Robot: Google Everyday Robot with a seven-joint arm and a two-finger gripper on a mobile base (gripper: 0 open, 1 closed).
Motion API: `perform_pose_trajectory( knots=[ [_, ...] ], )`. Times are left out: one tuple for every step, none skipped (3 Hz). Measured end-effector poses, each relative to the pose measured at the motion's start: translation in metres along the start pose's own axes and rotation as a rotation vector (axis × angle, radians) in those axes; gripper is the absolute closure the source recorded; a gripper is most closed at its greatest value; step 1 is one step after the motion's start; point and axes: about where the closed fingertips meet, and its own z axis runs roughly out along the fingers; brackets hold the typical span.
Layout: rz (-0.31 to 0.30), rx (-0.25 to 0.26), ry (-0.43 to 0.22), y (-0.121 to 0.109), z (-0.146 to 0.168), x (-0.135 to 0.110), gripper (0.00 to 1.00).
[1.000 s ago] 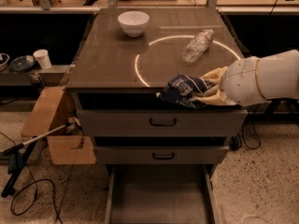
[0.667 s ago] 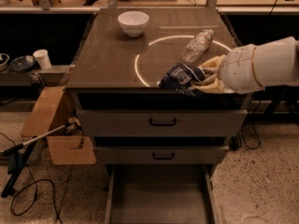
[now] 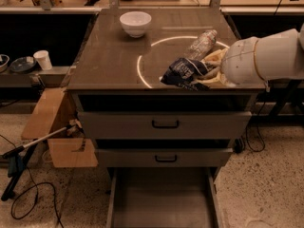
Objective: Pick blue chip bag from bottom drawer and place on counter
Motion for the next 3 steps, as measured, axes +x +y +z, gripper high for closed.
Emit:
perform_pose_trajectory(
  knots=[
    [-0.032, 0.015, 0.005, -0.019, 0.016, 0.003, 1.00],
    [-0.069, 0.037, -0.005, -0.043, 0.033, 0.000, 1.00],
    [-0.117, 0.075, -0.021, -0.084, 0.059, -0.004, 1.00]
  ],
)
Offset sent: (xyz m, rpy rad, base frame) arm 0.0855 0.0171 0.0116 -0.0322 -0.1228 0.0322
